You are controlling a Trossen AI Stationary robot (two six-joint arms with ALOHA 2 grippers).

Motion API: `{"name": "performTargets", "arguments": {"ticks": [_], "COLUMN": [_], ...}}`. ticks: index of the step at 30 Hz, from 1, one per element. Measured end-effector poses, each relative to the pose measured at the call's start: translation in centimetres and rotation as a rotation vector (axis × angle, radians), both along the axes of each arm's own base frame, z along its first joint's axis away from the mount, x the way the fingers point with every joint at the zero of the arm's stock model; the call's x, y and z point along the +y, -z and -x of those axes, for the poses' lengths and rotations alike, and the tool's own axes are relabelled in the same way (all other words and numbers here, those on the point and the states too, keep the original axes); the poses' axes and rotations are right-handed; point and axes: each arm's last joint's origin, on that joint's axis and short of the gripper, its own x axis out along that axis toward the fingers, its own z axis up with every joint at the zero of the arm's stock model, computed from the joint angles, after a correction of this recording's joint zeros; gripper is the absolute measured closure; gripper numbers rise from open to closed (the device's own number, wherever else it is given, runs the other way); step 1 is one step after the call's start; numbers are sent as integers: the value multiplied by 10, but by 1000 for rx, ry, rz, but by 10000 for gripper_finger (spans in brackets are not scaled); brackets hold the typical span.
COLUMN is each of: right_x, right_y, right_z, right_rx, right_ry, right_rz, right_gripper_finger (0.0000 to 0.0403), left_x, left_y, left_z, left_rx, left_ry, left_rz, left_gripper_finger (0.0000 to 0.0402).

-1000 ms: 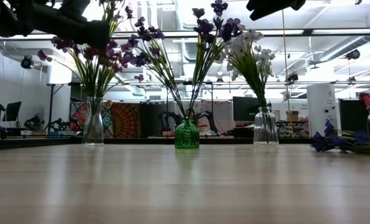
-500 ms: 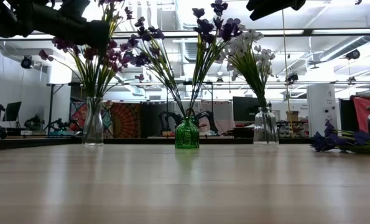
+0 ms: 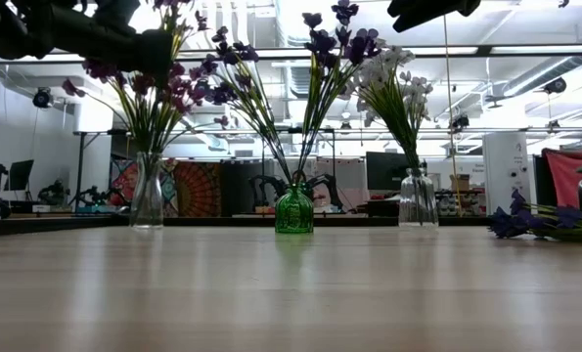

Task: Sort flowers into vase by color
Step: Put the violet flowers into the left transparent flower vase, then put the blue flowers into the green flower vase

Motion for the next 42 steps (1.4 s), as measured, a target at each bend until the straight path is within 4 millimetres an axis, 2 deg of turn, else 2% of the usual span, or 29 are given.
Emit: {"name": "performTargets", "arguments": {"ticks": [9,26,42], "right_x": [0,0,0], "right_y": [0,0,0], "right_z": [0,0,0], "right_rx": [0,1,1], "right_ry": [0,-1,-1], "right_rz": [0,0,0], "right_gripper_finger": [204,204,204], "left_x": [0,1,-1], "left_y": [0,1,7], "left_z": [0,3,3], "left_rx": [-2,4,18], "left_ry": [-1,-102,-113], "left_rz": [3,20,76], "left_gripper_finger": [360,266,187]}}
